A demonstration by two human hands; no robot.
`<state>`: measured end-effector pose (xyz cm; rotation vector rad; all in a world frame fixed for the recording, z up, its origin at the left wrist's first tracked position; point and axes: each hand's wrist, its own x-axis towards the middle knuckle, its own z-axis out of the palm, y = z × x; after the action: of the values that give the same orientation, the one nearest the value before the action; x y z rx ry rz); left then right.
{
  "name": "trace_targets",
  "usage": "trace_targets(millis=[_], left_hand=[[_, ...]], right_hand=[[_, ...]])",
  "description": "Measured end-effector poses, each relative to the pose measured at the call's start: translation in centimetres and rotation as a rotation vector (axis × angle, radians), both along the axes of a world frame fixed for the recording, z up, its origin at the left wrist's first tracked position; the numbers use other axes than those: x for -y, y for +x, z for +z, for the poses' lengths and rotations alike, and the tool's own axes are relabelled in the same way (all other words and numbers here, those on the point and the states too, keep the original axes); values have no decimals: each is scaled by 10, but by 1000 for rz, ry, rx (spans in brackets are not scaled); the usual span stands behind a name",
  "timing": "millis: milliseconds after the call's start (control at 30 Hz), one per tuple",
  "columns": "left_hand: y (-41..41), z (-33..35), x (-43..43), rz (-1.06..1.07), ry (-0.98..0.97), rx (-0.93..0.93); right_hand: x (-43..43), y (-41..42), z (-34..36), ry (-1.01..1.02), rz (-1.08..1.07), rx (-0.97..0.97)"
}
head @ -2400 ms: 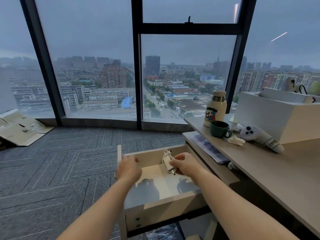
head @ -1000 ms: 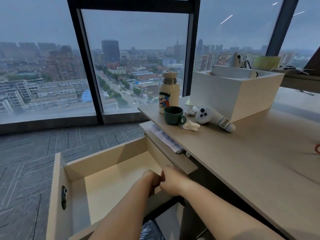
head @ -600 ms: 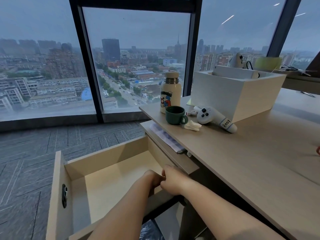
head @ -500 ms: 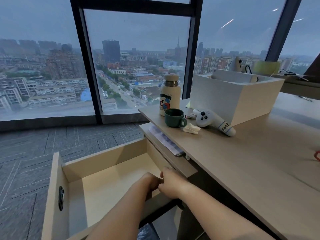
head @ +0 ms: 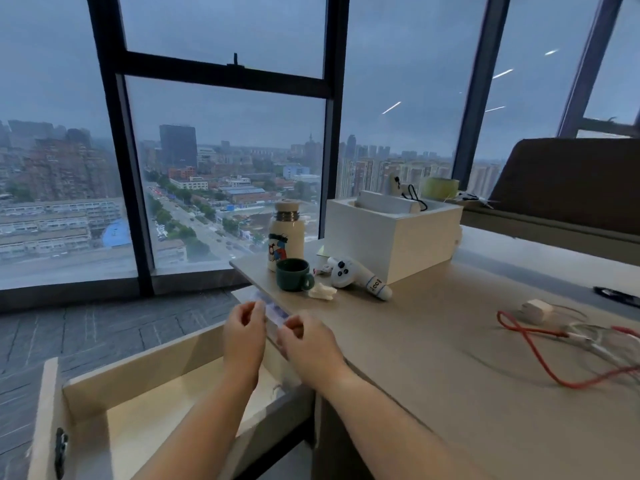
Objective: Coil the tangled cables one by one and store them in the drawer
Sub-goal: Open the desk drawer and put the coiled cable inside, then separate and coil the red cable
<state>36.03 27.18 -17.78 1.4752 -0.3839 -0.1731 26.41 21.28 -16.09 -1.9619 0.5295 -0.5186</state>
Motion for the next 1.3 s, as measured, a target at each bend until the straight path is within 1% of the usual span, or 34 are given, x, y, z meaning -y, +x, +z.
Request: trace_targets(millis=[100,200,367,533,600,633,700,767,833,867,933,1000,1067,1133,1167,1200,1300], left_hand=[[-51,35,8,-172,-40,211],[-97,53,27,-341,-42,342],[-198,65,78,-630,-73,453],[-299,64,131,-911,-92,525],[-333,58,151,-980,-43,601],[-347,55,160,-991,-22,663],[-372,48,178,-967,66,803],[-388,42,195,-924,207,907],[-396,36,208,-913,364,1054],[-400,35,211,-932,420,1122],[-407,33,218,-982,475,1240],[-413,32,225,-999,483,1339],[-415,31,234,-1025,473,1369],[-414,30,238,-1080,474,1322],[-412,29,240,-1092,454,1289],[-412,29,240,-1092,428,1251],[-411,32,240,-1070,374,1146]], right_hand=[[4,-35,29,32,-91,180],[20,-84,47,-1,-205,289],[57,-205,59,-192,-485,253],[80,-321,51,-352,-776,208],[83,-362,45,-433,-878,138],[85,-382,41,-483,-927,69],[93,-418,31,-576,-1016,-75],[106,-448,20,-649,-1087,-196],[118,-465,11,-613,-1135,-296],[125,-470,7,-581,-1160,-317],[140,-476,6,-562,-1242,-395],[155,-483,7,-566,-1324,-513],[170,-493,8,-423,-1365,-553],[181,-501,11,-248,-1368,-485],[183,-505,13,-209,-1364,-446],[184,-507,15,-205,-1364,-436],[180,-511,20,-300,-1399,-532]])
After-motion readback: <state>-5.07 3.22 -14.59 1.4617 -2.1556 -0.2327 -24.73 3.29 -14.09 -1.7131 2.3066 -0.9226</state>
